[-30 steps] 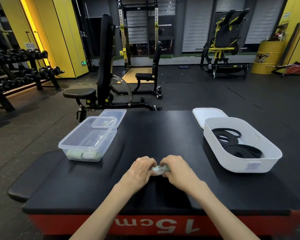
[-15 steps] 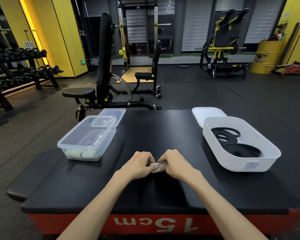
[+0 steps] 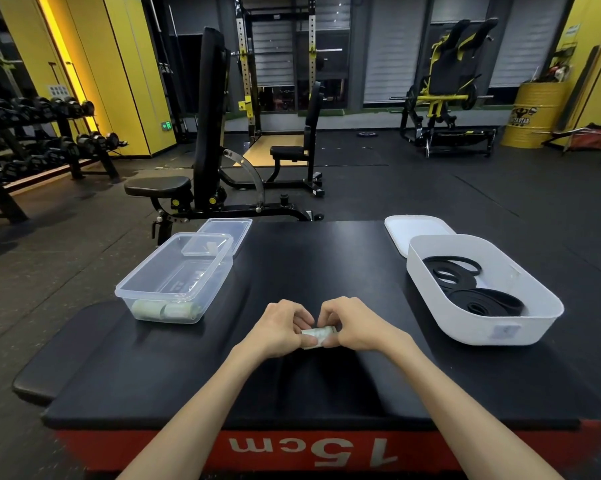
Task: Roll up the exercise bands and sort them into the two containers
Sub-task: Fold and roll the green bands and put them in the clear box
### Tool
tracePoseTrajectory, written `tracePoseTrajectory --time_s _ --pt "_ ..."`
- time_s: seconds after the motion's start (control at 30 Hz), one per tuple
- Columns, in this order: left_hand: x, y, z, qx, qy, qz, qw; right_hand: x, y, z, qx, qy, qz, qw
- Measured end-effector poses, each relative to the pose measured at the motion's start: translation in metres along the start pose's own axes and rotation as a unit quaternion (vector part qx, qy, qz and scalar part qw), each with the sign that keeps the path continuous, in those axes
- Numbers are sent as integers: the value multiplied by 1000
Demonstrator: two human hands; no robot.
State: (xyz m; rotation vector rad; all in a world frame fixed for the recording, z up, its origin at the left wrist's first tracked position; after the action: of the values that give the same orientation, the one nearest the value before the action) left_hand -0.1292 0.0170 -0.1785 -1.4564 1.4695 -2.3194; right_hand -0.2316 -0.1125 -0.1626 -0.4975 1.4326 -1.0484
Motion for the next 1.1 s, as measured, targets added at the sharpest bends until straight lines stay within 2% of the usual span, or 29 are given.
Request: tracePoseTrajectory --time_s 0.17,0.33,0.4,0.57,0.77,0.93,1.1 --pt "0 -6 -1 -31 -6 0 999 -1 1 1 15 -6 34 999" --pt "5 -12 2 -81 21 58 995 -6 0 2 27 -16 49 998" --pt "6 -13 4 -95 20 40 994 -7 -1 2 32 -19 54 998" --pt "8 -19 4 -59 37 26 997 -12 0 3 35 -37 56 997" --pt "-3 -34 8 -55 53 29 997 -12 5 8 36 -46 50 997" --pt "-13 -55 14 -50 54 96 993 -14 14 19 106 -39 -43 993" --pt "-13 -94 19 -21 55 118 991 -27 30 36 126 -46 -97 986"
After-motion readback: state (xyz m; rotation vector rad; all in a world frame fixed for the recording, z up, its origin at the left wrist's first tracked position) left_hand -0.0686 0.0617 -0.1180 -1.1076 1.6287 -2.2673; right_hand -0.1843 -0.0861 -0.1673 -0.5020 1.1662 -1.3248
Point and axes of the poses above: each hand's wrist, its own z-axis towards the middle knuckle, its own y-axis out of the palm, x = y × z, the point moved 2 cm from there along z, towards the middle knuckle, and after that the axes turned 11 degrees about x, right-handed, at the moved point
